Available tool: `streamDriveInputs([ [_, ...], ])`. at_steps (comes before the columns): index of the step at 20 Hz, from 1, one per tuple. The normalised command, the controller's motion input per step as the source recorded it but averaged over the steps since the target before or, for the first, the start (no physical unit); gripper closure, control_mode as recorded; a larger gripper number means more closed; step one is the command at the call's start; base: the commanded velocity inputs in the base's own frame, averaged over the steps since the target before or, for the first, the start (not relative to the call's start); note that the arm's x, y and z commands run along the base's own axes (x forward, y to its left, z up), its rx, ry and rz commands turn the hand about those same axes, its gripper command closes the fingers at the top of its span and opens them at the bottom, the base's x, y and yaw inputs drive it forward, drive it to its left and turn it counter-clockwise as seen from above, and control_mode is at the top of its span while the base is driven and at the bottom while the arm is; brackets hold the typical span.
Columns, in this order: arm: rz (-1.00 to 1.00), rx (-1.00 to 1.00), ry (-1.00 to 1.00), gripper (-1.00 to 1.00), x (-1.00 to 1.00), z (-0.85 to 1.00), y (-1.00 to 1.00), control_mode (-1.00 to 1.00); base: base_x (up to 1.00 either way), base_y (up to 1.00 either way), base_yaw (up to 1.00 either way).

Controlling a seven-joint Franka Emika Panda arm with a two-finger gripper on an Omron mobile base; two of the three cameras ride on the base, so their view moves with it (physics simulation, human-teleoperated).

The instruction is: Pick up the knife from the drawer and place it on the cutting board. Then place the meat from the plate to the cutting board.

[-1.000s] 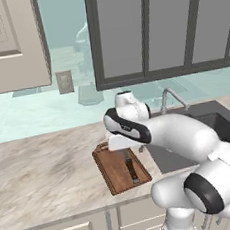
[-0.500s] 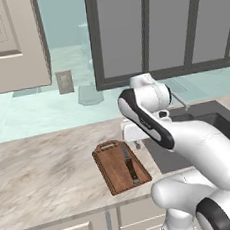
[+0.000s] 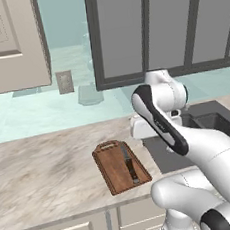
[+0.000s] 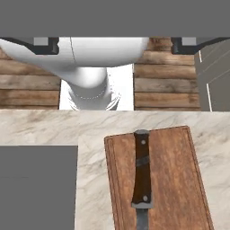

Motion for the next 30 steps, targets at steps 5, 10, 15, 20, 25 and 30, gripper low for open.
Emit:
streamDriveInputs([
  [5, 0.02, 0.1, -0.06, -1.0, 0.0, 0.15, -0.01, -1.0, 0.0, 0.0, 0.0],
  [10, 0.0, 0.05, -0.06, -1.0, 0.0, 0.03, 0.0, -1.0, 0.0, 0.0, 0.0],
  [15, 0.0, 0.0, -0.13, -1.0, 0.0, 0.0, 0.01, -1.0, 0.0, 0.0, 0.0],
  [20, 0.0, 0.0, -0.13, -1.0, 0.02, 0.0, 0.01, -1.0, 0.0, 0.0, 0.0],
  [25, 0.0, 0.0, -0.03, -1.0, 0.0, 0.0, 0.0, 1.0, 0.0, -0.16, 0.0],
  [30, 0.0, 0.0, 0.0, -1.0, 0.0, 0.0, 0.0, 1.0, 0.0, -0.94, -0.07],
])
